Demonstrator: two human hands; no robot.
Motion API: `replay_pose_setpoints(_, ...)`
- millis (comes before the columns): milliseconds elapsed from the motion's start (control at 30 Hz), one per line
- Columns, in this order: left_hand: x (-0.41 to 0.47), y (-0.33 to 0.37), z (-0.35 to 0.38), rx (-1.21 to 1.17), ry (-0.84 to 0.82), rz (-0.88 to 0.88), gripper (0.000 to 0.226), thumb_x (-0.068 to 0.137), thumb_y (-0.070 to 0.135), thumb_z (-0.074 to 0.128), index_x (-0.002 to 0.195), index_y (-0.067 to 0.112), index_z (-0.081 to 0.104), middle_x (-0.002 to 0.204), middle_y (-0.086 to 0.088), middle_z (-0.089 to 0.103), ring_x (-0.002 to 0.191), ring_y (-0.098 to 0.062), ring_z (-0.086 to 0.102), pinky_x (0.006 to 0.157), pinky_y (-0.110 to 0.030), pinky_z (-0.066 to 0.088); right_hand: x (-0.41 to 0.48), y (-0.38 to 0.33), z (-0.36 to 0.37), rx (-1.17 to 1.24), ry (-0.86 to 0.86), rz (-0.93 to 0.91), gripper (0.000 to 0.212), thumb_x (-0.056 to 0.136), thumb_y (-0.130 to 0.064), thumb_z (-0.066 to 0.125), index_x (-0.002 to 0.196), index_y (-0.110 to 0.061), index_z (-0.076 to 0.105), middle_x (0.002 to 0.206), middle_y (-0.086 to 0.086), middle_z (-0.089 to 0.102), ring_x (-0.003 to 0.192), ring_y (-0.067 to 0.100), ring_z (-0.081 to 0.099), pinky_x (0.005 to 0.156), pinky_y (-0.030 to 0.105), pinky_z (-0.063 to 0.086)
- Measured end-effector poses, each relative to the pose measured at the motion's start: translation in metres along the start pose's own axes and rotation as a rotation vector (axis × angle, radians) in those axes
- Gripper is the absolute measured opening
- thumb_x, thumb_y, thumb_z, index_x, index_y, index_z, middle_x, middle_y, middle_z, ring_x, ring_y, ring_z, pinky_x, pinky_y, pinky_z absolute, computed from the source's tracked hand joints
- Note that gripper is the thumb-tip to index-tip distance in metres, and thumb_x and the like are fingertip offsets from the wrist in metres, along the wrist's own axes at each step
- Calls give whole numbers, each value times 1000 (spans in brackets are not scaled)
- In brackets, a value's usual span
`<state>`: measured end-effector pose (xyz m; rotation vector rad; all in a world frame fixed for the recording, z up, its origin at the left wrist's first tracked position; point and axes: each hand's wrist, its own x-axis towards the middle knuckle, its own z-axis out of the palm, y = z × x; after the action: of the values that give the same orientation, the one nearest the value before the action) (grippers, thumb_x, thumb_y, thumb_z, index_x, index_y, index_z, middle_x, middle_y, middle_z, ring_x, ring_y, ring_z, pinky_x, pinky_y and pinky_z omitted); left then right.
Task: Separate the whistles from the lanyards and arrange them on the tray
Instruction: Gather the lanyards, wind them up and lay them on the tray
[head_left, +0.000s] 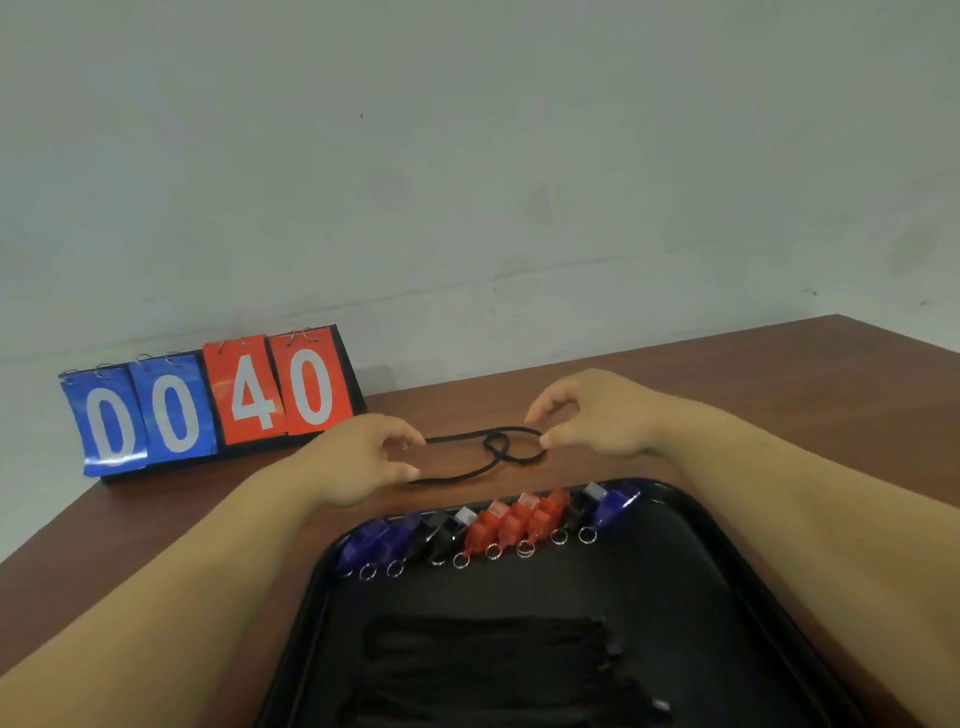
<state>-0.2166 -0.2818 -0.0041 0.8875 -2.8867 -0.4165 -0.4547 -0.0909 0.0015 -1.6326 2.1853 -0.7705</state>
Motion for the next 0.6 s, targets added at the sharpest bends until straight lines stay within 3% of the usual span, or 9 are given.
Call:
replay_pose_setpoints(67,11,-17,8,25,-25,-20,34,94,36,71,127,35,65,120,15,56,110,-6,58,98,-27,46,23,4,9,-68,-53,-4,30,89,-26,76,119,-29,72,128,-10,64,117,10,57,93,23,42)
replay_pose_setpoints(133,19,-35,17,45,-32,-30,17,95,35,70,112,38,68,117,12,60,105,-5,60,94,-26,47,40,14,19,-154,-112,12,30,89,-25,77,118,-29,70,123,-9,66,115,13,60,98,30,45)
replay_pose_setpoints(200,22,-45,25,58,6,-61,3,97,35,66,96,37,65,111,10,57,100,-6,57,92,-28,46,49,22,26,-183,-136,23,22,90,-20,76,110,-28,72,108,-8,69,101,12,64,91,27,49)
replay_pose_setpoints(300,17,-54,33,125,57,-112,13,102,35,56,90,35,60,108,11,52,107,-16,50,99,-41,45,46,23,29,-216,-135,8,16,94,-14,70,96,-30,69,81,-13,63,74,1,58,69,17,42)
replay_pose_setpoints(367,10,-57,34,118,120,-145,17,104,34,50,89,34,56,104,12,55,108,-20,50,98,-46,44,38,17,25,-220,-109,10,17,98,-16,64,100,-33,67,81,-15,61,75,-2,57,70,16,40)
replay_pose_setpoints(433,-1,-56,27,-92,269,-182,18,105,32,47,90,33,56,98,12,64,101,-20,58,90,-41,46,24,5,15,-133,-24,32,16,101,-20,59,108,-33,67,94,-15,64,84,1,63,76,20,45)
replay_pose_setpoints(533,-27,-45,4,-462,595,-239,15,105,29,51,96,26,62,87,6,73,89,-13,65,73,-29,44,-5,-18,-4,47,84,62,20,105,-21,52,117,-32,63,94,-9,70,79,-1,67,70,17,49)
replay_pose_setpoints(600,-45,-39,-14,-703,759,-281,12,104,29,55,99,24,65,85,1,74,84,-15,65,78,-35,50,-24,-30,-15,142,139,78,20,106,-20,50,118,-31,61,95,-2,73,80,2,68,72,18,52)
